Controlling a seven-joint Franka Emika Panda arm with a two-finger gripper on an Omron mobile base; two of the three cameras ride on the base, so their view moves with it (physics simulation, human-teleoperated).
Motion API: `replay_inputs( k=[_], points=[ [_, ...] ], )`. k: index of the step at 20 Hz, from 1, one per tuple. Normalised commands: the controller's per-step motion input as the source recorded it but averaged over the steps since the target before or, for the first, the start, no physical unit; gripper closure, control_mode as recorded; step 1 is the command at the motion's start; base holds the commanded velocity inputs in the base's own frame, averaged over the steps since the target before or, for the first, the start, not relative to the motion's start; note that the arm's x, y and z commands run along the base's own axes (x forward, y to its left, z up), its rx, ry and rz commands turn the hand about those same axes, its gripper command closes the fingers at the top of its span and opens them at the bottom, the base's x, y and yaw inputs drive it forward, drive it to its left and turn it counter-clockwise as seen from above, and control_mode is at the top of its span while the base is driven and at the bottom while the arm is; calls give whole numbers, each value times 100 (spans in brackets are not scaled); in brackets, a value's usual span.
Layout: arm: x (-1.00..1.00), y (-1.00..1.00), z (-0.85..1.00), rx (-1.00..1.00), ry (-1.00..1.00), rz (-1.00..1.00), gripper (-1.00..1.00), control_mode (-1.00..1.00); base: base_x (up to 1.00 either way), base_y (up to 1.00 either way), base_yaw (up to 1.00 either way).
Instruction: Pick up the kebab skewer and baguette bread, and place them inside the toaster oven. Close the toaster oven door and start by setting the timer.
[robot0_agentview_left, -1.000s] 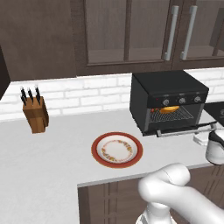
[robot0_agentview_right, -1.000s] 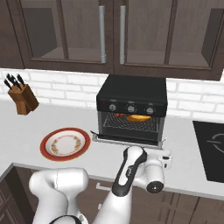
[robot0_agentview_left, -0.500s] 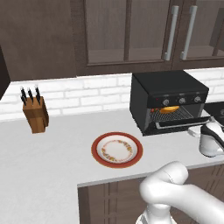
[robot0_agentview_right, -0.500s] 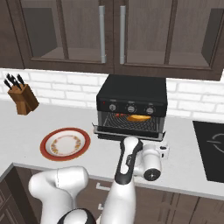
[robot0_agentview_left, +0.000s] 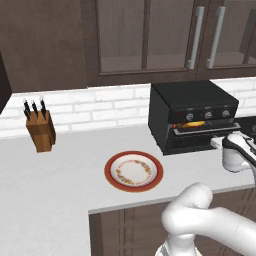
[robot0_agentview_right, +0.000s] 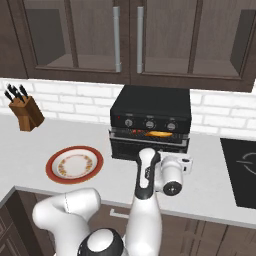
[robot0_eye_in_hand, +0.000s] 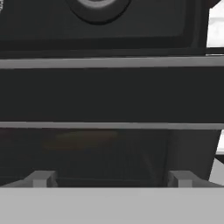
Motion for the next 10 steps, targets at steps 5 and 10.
replay_inputs(
  k=[5, 10],
  points=[
    [36, 19, 22, 0, 0, 0, -100, -100, 0, 0, 0],
    [29, 13, 18, 0, 0, 0, -100, -100, 0, 0, 0]
  ],
)
